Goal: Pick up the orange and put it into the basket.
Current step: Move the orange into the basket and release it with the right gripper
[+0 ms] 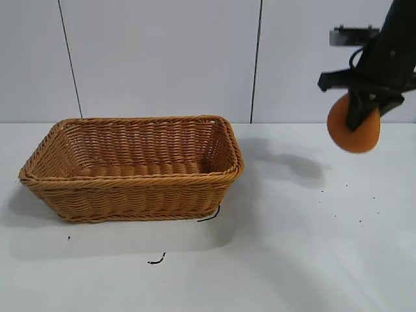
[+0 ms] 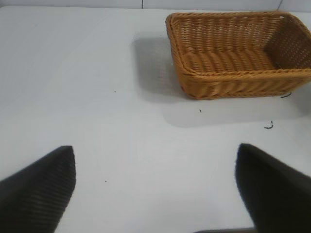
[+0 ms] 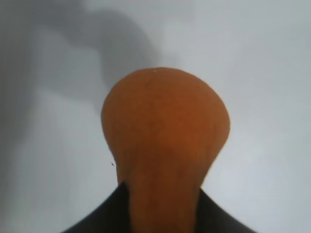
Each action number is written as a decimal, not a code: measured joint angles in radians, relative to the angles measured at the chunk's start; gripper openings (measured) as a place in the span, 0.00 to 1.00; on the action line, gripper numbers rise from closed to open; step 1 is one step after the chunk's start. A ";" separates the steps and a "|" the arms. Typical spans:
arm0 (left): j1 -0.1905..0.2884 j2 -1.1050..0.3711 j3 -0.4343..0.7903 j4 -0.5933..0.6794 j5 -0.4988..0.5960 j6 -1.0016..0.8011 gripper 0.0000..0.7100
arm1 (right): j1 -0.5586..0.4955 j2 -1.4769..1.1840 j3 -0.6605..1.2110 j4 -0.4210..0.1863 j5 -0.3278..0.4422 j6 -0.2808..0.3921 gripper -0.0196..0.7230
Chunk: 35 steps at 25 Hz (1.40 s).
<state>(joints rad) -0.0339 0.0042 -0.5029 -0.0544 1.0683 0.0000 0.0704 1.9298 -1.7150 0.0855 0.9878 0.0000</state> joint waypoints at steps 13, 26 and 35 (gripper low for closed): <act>0.000 0.000 0.000 0.000 0.000 0.000 0.90 | 0.303 0.004 -0.021 0.006 -0.064 0.000 0.15; 0.000 0.000 0.000 0.000 0.000 0.000 0.90 | 0.565 0.280 -0.029 0.010 -0.357 0.000 0.15; 0.000 0.000 0.000 0.000 0.000 0.000 0.90 | 0.581 0.331 -0.030 0.015 -0.352 0.000 0.83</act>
<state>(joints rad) -0.0339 0.0042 -0.5029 -0.0544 1.0683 0.0000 0.6512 2.2612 -1.7446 0.1002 0.6361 0.0000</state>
